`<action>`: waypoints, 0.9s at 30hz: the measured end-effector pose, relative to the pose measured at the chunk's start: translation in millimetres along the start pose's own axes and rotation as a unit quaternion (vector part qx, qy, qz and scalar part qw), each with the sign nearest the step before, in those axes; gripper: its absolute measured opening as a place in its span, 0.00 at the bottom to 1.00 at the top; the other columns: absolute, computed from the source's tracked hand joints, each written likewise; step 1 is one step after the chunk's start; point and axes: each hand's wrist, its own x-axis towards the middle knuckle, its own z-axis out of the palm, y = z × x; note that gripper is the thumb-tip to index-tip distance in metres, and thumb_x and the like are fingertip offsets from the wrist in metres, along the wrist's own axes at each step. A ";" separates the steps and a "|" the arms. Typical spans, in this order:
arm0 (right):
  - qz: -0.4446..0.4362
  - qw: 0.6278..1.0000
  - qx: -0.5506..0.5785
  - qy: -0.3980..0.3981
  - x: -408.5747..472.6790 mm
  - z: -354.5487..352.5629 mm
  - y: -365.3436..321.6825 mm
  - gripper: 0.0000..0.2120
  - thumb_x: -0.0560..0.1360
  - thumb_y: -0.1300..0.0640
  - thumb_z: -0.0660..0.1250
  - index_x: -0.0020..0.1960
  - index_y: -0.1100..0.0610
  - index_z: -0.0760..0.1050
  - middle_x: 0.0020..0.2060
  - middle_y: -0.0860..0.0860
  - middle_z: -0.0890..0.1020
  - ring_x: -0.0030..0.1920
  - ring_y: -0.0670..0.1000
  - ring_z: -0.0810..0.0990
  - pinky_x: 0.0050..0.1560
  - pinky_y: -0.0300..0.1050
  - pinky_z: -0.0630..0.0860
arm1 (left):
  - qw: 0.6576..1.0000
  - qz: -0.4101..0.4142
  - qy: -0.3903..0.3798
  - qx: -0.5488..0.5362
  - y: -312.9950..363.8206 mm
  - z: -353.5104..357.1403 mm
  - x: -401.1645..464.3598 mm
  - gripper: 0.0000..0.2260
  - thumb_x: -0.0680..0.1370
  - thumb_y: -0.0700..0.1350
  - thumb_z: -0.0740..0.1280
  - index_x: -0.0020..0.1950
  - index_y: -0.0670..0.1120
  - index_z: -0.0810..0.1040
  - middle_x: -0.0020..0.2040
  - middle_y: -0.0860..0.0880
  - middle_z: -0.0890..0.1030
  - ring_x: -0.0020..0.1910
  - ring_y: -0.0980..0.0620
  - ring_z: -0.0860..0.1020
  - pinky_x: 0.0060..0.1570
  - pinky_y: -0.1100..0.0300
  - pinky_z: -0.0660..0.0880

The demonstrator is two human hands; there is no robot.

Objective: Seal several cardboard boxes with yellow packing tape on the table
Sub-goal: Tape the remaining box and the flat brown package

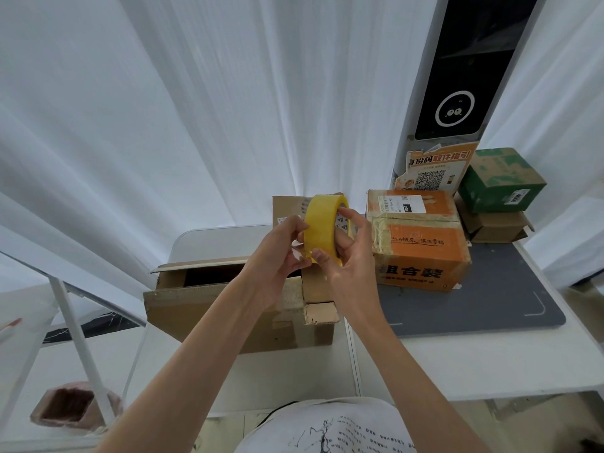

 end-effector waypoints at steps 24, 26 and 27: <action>0.001 1.000 -0.010 0.013 0.1 0.2 1.3 0.31 0.78 0.69 0.69 0.73 0.48 0.61 0.57 0.50 0.86 0.59 0.50 0.83 0.68 0.61 0.74 | 1.000 -0.002 -0.014 -0.027 -0.9 1.3 0.7 0.10 0.80 0.43 0.63 0.39 0.47 0.68 0.35 0.51 0.68 0.31 0.55 0.73 0.41 0.60 0.71; 0.002 1.000 -0.012 0.012 -0.3 -0.1 1.9 0.31 0.78 0.69 0.69 0.73 0.48 0.61 0.56 0.50 0.86 0.58 0.50 0.84 0.67 0.61 0.74 | 0.999 -0.009 -0.012 -0.035 -1.8 0.6 1.4 0.09 0.79 0.43 0.63 0.39 0.47 0.69 0.35 0.51 0.69 0.33 0.55 0.74 0.43 0.59 0.71; 0.003 1.000 -0.013 0.011 -0.3 -0.2 2.3 0.31 0.78 0.69 0.68 0.73 0.49 0.62 0.56 0.50 0.86 0.58 0.50 0.84 0.67 0.61 0.74 | 0.999 -0.010 -0.010 -0.038 -2.2 0.9 1.2 0.09 0.79 0.43 0.64 0.39 0.47 0.69 0.35 0.51 0.70 0.33 0.54 0.75 0.44 0.59 0.72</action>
